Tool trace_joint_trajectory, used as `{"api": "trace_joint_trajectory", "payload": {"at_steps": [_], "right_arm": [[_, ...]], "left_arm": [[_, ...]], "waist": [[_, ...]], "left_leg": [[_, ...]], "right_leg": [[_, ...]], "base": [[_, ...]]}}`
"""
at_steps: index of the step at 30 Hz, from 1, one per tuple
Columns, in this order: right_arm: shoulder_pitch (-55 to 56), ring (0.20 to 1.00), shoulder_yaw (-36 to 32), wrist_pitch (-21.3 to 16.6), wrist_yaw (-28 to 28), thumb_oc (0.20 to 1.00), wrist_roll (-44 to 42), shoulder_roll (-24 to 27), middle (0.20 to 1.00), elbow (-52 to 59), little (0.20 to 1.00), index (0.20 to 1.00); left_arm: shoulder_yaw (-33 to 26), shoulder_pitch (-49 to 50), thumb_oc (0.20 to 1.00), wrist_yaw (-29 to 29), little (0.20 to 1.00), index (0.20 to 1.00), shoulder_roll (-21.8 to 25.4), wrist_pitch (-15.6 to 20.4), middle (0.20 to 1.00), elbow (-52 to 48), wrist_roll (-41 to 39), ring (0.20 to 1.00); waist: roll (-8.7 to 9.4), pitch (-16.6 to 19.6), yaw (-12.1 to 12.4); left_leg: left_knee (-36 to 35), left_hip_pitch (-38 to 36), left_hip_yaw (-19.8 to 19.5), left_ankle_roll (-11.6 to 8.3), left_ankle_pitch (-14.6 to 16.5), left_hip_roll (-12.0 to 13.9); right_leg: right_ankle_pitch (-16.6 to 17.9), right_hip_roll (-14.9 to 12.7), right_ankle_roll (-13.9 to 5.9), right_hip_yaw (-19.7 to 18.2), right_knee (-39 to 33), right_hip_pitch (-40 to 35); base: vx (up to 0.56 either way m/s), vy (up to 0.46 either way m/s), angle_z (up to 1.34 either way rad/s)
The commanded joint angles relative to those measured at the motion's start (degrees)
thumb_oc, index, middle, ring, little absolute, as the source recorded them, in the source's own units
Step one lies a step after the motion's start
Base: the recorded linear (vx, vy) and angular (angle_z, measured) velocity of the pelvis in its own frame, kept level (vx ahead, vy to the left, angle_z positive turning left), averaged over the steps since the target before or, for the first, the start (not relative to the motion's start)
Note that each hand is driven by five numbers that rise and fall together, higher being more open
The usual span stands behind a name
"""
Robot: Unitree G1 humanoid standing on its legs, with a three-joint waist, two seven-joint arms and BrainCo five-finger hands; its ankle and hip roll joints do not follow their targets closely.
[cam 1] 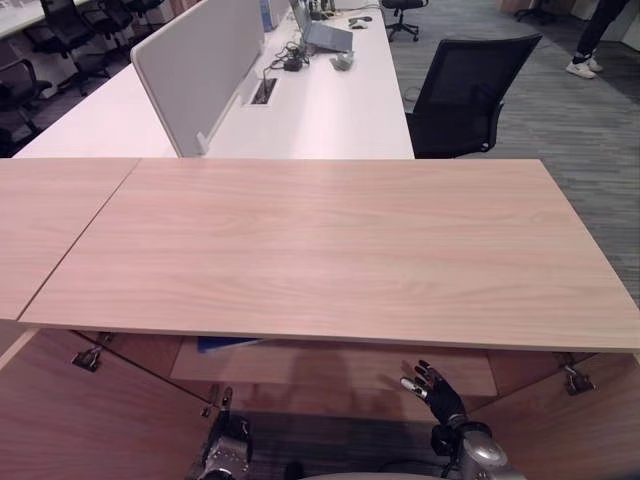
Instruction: Put the empty folder in the office cabinet
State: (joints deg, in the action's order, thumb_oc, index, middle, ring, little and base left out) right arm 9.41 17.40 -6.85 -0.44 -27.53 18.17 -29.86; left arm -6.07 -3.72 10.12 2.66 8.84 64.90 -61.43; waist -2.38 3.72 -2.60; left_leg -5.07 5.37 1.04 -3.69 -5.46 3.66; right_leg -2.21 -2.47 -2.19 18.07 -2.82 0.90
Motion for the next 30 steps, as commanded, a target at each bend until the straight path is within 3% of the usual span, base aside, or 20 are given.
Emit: {"api": "trace_joint_trajectory", "payload": {"at_steps": [1,10,13,14,15,18,19,20,21,24,30], "right_arm": [[-1.6,1.000,-0.9,-2.0,0.2,1.000,1.4,-1.4,1.000,-0.1,1.000,1.000],[-2.6,1.000,-1.9,-2.9,-0.1,1.000,2.3,-1.5,1.000,-2.9,1.000,1.000],[-2.8,1.000,-2.8,-4.1,-0.3,1.000,2.3,-1.3,1.000,-3.9,1.000,1.000],[-3.1,1.000,-3.7,-5.1,-0.5,1.000,2.1,-1.2,1.000,-4.3,1.000,1.000],[-3.1,1.000,-3.7,-5.1,-0.5,1.000,2.2,-1.2,1.000,-4.4,1.000,1.000],[-2.7,1.000,-4.9,-6.9,-0.7,1.000,2.3,-0.7,1.000,-4.9,1.000,1.000],[-2.5,1.000,-5.5,-7.8,-0.7,1.000,2.5,-0.5,1.000,-5.2,1.000,1.000],[-2.5,1.000,-5.5,-7.8,-0.7,1.000,2.5,-0.5,1.000,-5.2,1.000,1.000],[-2.1,1.000,-5.8,-8.2,-0.4,1.000,2.6,-0.3,1.000,-5.1,1.000,1.000],[-1.4,1.000,-5.9,-8.9,0.1,1.000,2.2,0.1,1.000,-4.9,1.000,1.000],[-0.2,1.000,-5.6,-9.8,0.8,1.000,1.2,0.9,1.000,-2.5,1.000,1.000]], "left_arm": [[0.7,-1.9,1.000,-1.7,1.000,1.000,1.5,0.1,1.000,2.3,4.6,1.000],[7.6,3.0,1.000,-2.9,1.000,1.000,3.4,0.7,1.000,-0.8,18.3,1.000],[11.9,4.1,1.000,-1.6,1.000,1.000,6.2,2.2,1.000,-2.8,31.1,1.000],[14.5,4.3,1.000,0.3,1.000,1.000,8.6,2.9,1.000,-3.7,41.1,1.000],[14.6,4.3,1.000,0.4,1.000,1.000,8.6,2.9,1.000,-3.8,41.2,1.000],[17.3,4.6,1.000,4.1,1.000,1.000,12.8,3.4,1.000,-6.3,55.5,1.000],[17.6,4.8,0.200,5.4,0.200,0.200,15.3,3.6,0.200,-7.4,61.6,0.200],[17.6,4.9,0.200,5.5,0.200,0.200,15.3,3.6,0.200,-7.4,61.7,0.200],[18.5,4.8,0.200,6.6,0.200,0.200,17.9,3.9,0.200,-8.8,67.5,0.200],[19.2,4.2,0.200,9.2,0.200,0.200,21.4,3.6,0.200,-10.5,75.0,0.200],[19.3,2.7,0.200,12.4,0.200,0.200,26.0,2.6,0.200,-12.4,83.1,0.200]], "waist": [[2.61,0.1,0.9],[2.18,-0.1,2.2],[2.13,-0.2,2.7],[2.04,-0.3,2.9],[2.07,-0.4,3.0],[1.96,-0.4,3.4],[1.77,-0.3,3.6],[1.80,-0.3,3.7],[1.80,-0.3,3.7],[1.91,-0.5,3.8],[2.45,-1.1,3.3]], "left_leg": [[0.1,-0.8,-1.8,-0.50,0.2,-1.7],[0.1,-2.3,-2.5,-0.14,0.4,-1.8],[0.1,-2.9,-2.8,-0.06,0.6,-1.9],[0.1,-3.1,-2.8,-0.02,0.7,-1.8],[0.1,-3.1,-2.8,-0.03,0.7,-1.8],[0.1,-3.4,-2.9,-0.03,0.9,-1.9],[0.1,-3.5,-2.6,-0.15,1.1,-1.9],[0.1,-3.5,-2.6,-0.16,1.1,-1.8],[0.1,-3.4,-2.5,-0.20,1.3,-1.9],[0.1,-3.6,-2.6,-0.22,1.6,-1.9],[0.1,-3.3,-3.0,-0.29,2.0,-1.7]], "right_leg": [[4.3,-1.7,-4.59,-6.0,-0.1,1.2],[3.6,-1.9,-4.47,-5.5,0.2,-0.5],[3.5,-2.0,-4.48,-5.3,0.2,-1.1],[3.4,-2.2,-4.59,-5.2,0.2,-1.4],[3.4,-2.2,-4.59,-5.2,0.2,-1.4],[3.4,-2.4,-4.81,-5.0,0.0,-1.9],[3.6,-2.4,-5.01,-5.1,-0.7,-2.0],[3.6,-2.4,-5.01,-5.1,-0.7,-2.0],[3.7,-2.4,-5.10,-5.1,-1.0,-1.9],[3.6,-2.6,-5.15,-5.1,-0.9,-2.0],[3.4,-2.7,-5.25,-4.8,-1.1,-1.8]], "base": [[0.00,0.000,0.00],[-0.02,-0.002,0.00],[-0.01,-0.001,0.01],[-0.02,-0.001,0.04],[-0.02,0.011,0.05],[-0.01,0.015,0.10],[-0.01,0.016,0.10],[-0.02,0.027,0.06],[0.00,0.000,0.00],[0.00,0.000,0.00],[0.00,0.000,0.00]]}}
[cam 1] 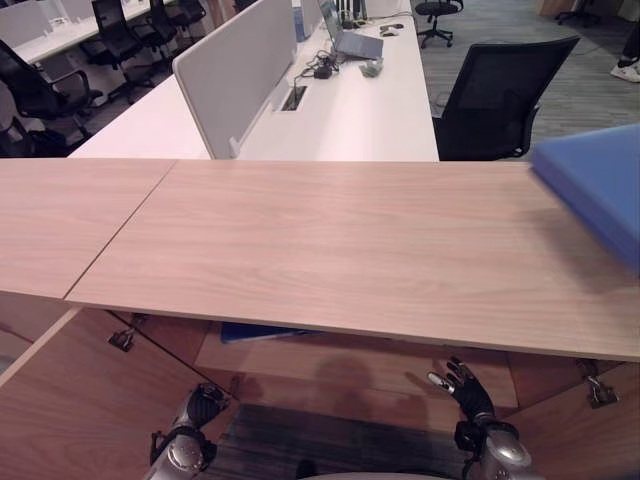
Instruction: Put the empty folder in the office cabinet
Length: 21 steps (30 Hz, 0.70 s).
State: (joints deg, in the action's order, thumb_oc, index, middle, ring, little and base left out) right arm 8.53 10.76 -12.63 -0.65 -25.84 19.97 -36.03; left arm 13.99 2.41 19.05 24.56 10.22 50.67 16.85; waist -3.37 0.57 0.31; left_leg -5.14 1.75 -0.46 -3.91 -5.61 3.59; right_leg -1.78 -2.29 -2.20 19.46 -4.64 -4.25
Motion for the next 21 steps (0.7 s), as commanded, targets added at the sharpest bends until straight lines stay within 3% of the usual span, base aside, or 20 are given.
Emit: {"api": "trace_joint_trajectory", "payload": {"at_steps": [1,21], "right_arm": [[0.7,1.000,1.1,-4.0,1.0,1.000,-0.5,-1.0,1.000,3.6,1.000,1.000],[0.4,1.000,3.5,-4.6,0.7,1.000,-0.8,0.6,1.000,8.4,1.000,1.000]], "left_arm": [[-0.8,-3.4,0.200,3.5,0.200,0.200,4.1,1.2,0.200,1.9,4.9,0.200],[3.2,-18.5,0.200,4.0,0.200,0.200,10.3,-0.5,0.200,7.4,7.6,0.200]], "waist": [[3.46,2.0,0.4],[6.63,-1.3,-1.8]], "left_leg": [[0.1,0.4,-1.5,-0.07,2.1,-1.6],[0.1,6.5,-2.3,-0.10,0.7,-0.2]], "right_leg": [[3.0,-2.8,-5.23,-6.2,0.7,3.3],[3.3,-1.8,-4.67,-6.7,1.1,9.7]], "base": [[0.00,0.000,0.00],[-0.03,-0.007,0.00]]}}
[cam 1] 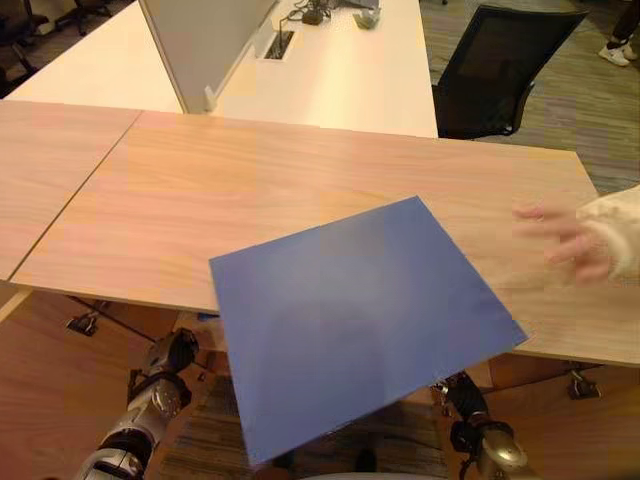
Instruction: Put the empty folder in the office cabinet
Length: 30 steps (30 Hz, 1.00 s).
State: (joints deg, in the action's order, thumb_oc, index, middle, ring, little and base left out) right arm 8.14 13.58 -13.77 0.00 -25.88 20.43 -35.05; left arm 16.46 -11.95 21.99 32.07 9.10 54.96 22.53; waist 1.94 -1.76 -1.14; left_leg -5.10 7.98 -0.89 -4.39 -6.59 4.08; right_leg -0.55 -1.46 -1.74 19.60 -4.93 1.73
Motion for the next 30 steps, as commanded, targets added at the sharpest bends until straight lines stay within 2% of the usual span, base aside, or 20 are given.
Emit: {"api": "trace_joint_trajectory", "payload": {"at_steps": [1,15,24,27,30], "right_arm": [[0.9,1.000,0.8,-3.4,0.2,1.000,-0.7,0.1,1.000,7.5,1.000,1.000],[2.1,1.000,1.2,-3.2,1.2,1.000,0.1,-0.3,1.000,7.9,1.000,1.000],[2.1,1.000,1.1,-3.3,1.3,1.000,-0.2,-0.7,1.000,7.8,1.000,1.000],[2.0,1.000,1.2,-3.2,1.6,1.000,-0.5,-0.6,1.000,7.8,1.000,1.000],[0.9,1.000,1.7,-3.2,2.0,1.000,-1.9,0.0,1.000,8.9,1.000,1.000]], "left_arm": [[1.4,-5.1,0.200,1.0,0.200,0.200,3.0,0.7,0.200,3.0,2.1,0.200],[3.9,-7.8,0.200,-0.7,0.200,0.200,3.9,1.6,0.200,4.2,2.6,0.200],[5.0,-7.8,0.200,-1.3,0.200,0.200,4.0,2.1,0.200,4.1,3.3,0.200],[5.8,-8.3,0.200,-1.6,0.200,0.200,4.2,2.1,0.200,4.3,3.9,0.200],[8.3,-11.8,0.200,-2.0,0.200,0.200,5.6,2.0,0.200,4.3,4.9,0.200]], "waist": [[1.53,1.0,-0.5],[2.51,1.5,-1.1],[2.48,1.7,-1.3],[2.49,1.5,-1.3],[2.77,-0.6,-1.6]], "left_leg": [[0.1,0.2,-2.0,0.40,1.7,-0.6],[0.1,-0.9,-1.8,0.39,2.5,-0.4],[0.1,-1.4,-1.7,0.38,2.9,-0.4],[0.1,-1.4,-1.7,0.39,2.9,-0.3],[0.1,-0.8,-1.9,0.62,2.4,0.0]], "right_leg": [[2.0,-2.5,-5.15,-6.8,1.5,3.6],[1.6,-2.3,-5.13,-6.9,1.4,2.9],[1.3,-2.2,-5.04,-6.8,1.6,2.7],[1.2,-2.2,-5.01,-6.8,1.8,2.8],[0.6,-2.0,-4.75,-6.9,3.8,4.3]], "base": [[0.00,0.000,0.00],[0.00,0.000,0.00],[0.00,0.000,0.00],[0.00,0.000,0.00],[-0.07,-0.015,0.01]]}}
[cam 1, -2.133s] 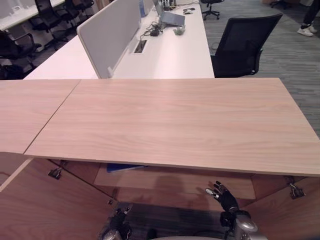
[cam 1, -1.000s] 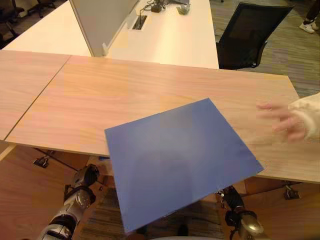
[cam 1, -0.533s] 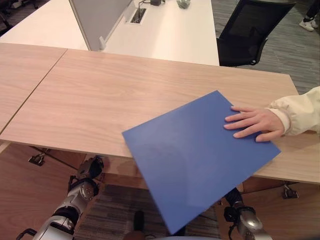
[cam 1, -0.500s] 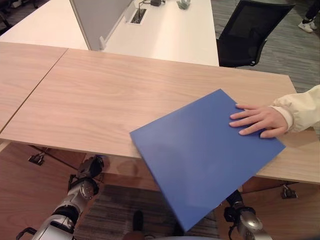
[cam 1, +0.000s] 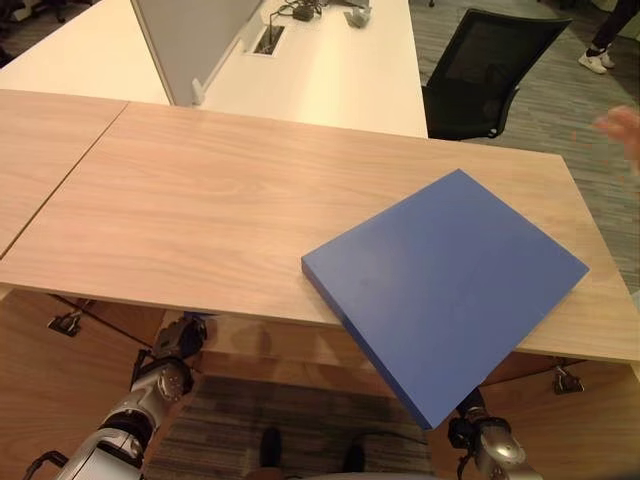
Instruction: Put the empty folder in the office cabinet
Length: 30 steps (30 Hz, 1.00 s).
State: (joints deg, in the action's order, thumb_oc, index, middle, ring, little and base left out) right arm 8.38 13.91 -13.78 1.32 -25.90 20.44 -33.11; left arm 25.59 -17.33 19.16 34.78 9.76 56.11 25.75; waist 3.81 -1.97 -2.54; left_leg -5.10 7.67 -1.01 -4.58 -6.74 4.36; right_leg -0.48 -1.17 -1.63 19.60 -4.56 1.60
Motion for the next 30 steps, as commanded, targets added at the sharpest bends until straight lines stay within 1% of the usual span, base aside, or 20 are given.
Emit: {"api": "trace_joint_trajectory", "payload": {"at_steps": [1,2,3,6,7,9,10,12,15,20,24,25,28,29,30], "right_arm": [[0.3,1.000,1.7,-3.3,0.8,1.000,-2.3,0.1,1.000,7.3,1.000,1.000],[-0.9,1.000,2.2,-3.4,0.8,1.000,-3.3,0.3,1.000,8.0,1.000,1.000],[-0.9,1.000,2.2,-3.4,0.8,1.000,-3.4,0.3,1.000,8.0,1.000,1.000],[-2.7,1.000,2.6,-3.8,0.6,1.000,-5.1,0.8,1.000,9.5,1.000,1.000],[-3.6,1.000,2.9,-4.2,0.4,1.000,-5.7,1.2,1.000,10.2,1.000,1.000],[-4.6,1.000,3.2,-4.5,0.2,1.000,-6.4,1.3,1.000,10.5,1.000,1.000],[-5.4,1.000,3.2,-4.9,0.1,1.000,-7.2,1.5,1.000,11.3,1.000,1.000],[-5.7,1.000,3.3,-5.0,0.0,1.000,-7.5,1.4,1.000,11.3,1.000,1.000],[-6.9,1.000,3.5,-5.7,-0.5,1.000,-8.2,1.9,1.000,11.9,1.000,1.000],[-7.7,1.000,3.6,-6.2,-0.8,1.000,-8.6,2.2,1.000,12.1,1.000,1.000],[-9.0,1.000,4.1,-6.8,-0.9,1.000,-9.8,2.5,1.000,13.3,1.000,1.000],[-9.0,1.000,4.1,-6.8,-0.9,1.000,-9.8,2.5,1.000,13.3,1.000,1.000],[-9.9,1.000,4.2,-7.4,-1.3,1.000,-10.7,2.4,1.000,14.0,1.000,1.000],[-10.0,1.000,4.3,-7.5,-1.2,1.000,-10.9,2.5,1.000,14.3,1.000,1.000],[-10.3,1.000,4.4,-7.7,-1.2,1.000,-11.2,2.7,1.000,14.7,1.000,1.000]], "left_arm": [[-0.4,-7.2,0.200,0.9,0.200,0.200,3.1,1.2,0.200,3.3,1.8,0.200],[0.4,-9.4,0.200,1.1,0.200,0.200,3.7,0.9,0.200,3.6,1.9,0.200],[0.4,-9.5,0.200,1.1,0.200,0.200,3.7,0.9,0.200,3.6,1.9,0.200],[1.8,-13.2,0.200,1.4,0.200,0.200,4.6,0.6,0.200,3.8,1.6,0.200],[2.5,-15.1,0.200,1.7,0.200,0.200,4.9,0.6,0.200,3.9,1.5,0.200],[3.2,-17.1,0.200,1.8,0.200,0.200,5.3,0.5,0.200,4.4,1.1,0.200],[3.7,-19.3,0.200,2.0,0.200,0.200,5.7,0.5,0.200,4.6,0.3,0.200],[4.1,-20.2,0.200,2.1,0.200,0.200,5.8,0.4,0.200,5.0,0.2,0.200],[6.1,-24.4,0.200,2.3,0.200,0.200,6.0,0.6,0.200,5.9,-0.7,0.200],[7.2,-27.6,0.200,2.4,0.200,0.200,6.2,0.7,0.200,7.0,-1.8,0.200],[8.0,-30.7,0.200,2.5,0.200,0.200,6.2,0.9,0.200,8.7,-4.1,0.200],[8.0,-30.7,0.200,2.5,0.200,0.200,6.2,0.9,0.200,8.7,-4.1,0.200],[7.9,-32.7,0.200,2.4,0.200,0.200,6.2,0.9,0.200,9.2,-6.3,0.200],[7.9,-33.1,0.200,2.5,0.200,0.200,6.3,0.9,0.200,9.1,-6.6,0.200],[8.1,-33.7,0.200,2.6,0.200,0.200,6.2,0.9,0.200,9.3,-6.9,0.200]], "waist": [[1.02,-1.0,-0.3],[1.29,-2.9,-0.4],[1.31,-2.9,-0.4],[1.85,-5.5,-0.4],[2.07,-6.8,-0.5],[2.39,-7.7,-0.6],[2.74,-8.3,-0.7],[2.90,-8.4,-0.7],[3.27,-8.9,-1.2],[3.53,-9.5,-1.7],[3.69,-10.4,-2.5],[3.68,-10.4,-2.5],[3.58,-10.9,-2.9],[3.41,-10.7,-3.0],[3.46,-10.9,-3.2]], "left_leg": [[0.2,-0.3,-1.7,0.85,2.4,-0.2],[0.8,0.9,-1.6,1.04,2.1,-0.1],[0.8,0.9,-1.6,1.04,2.1,-0.1],[2.2,3.9,-1.3,1.27,1.4,0.0],[3.4,5.5,-1.5,1.38,1.3,0.1],[5.0,8.0,-1.6,1.41,1.3,0.2],[7.0,11.0,-1.8,1.51,1.4,0.0],[7.9,12.2,-1.9,1.48,1.8,0.0],[10.6,16.4,-2.6,1.51,2.2,-0.4],[13.5,20.0,-3.0,1.59,2.9,-0.7],[17.0,23.9,-3.5,1.74,4.1,-1.2],[17.0,23.9,-3.5,1.74,4.1,-1.2],[20.8,27.8,-3.9,2.04,5.6,-1.4],[22.1,28.1,-4.2,1.80,8.1,-1.2],[23.6,29.4,-4.3,1.91,8.7,-1.2]], "right_leg": [[0.4,-2.3,-4.76,-6.9,3.9,4.8],[0.3,-2.3,-4.59,-7.0,5.2,6.3],[0.3,-2.3,-4.59,-7.0,5.3,6.3],[0.5,-2.5,-4.35,-7.0,7.0,9.3],[0.5,-2.8,-4.25,-7.0,8.0,10.8],[0.5,-3.2,-4.12,-6.9,9.4,13.1],[0.5,-3.6,-3.90,-6.7,10.9,15.6],[0.1,-3.7,-3.83,-6.7,11.8,16.7],[0.1,-4.5,-3.74,-6.3,13.8,20.3],[-0.2,-5.1,-3.59,-6.2,16.0,23.1],[-0.5,-5.5,-3.42,-6.2,18.7,26.8],[-0.5,-5.5,-3.42,-6.2,18.7,26.8],[-1.2,-5.8,-3.17,-6.4,22.0,30.4],[-3.3,-5.6,-3.59,-7.2,23.5,30.9],[-3.5,-5.7,-3.55,-7.3,24.7,32.1]], "base": [[-0.10,-0.010,0.00],[-0.10,-0.010,0.00],[-0.14,-0.008,0.00],[-0.13,-0.006,0.01],[-0.13,-0.004,-0.02],[-0.14,-0.006,-0.04],[-0.12,-0.008,-0.02],[-0.07,-0.006,0.00],[-0.09,-0.003,0.02],[-0.04,0.004,0.06],[-0.05,0.011,0.09],[-0.04,0.015,0.10],[-0.01,0.007,0.05],[0.04,0.000,0.16],[0.05,0.004,0.14]]}}
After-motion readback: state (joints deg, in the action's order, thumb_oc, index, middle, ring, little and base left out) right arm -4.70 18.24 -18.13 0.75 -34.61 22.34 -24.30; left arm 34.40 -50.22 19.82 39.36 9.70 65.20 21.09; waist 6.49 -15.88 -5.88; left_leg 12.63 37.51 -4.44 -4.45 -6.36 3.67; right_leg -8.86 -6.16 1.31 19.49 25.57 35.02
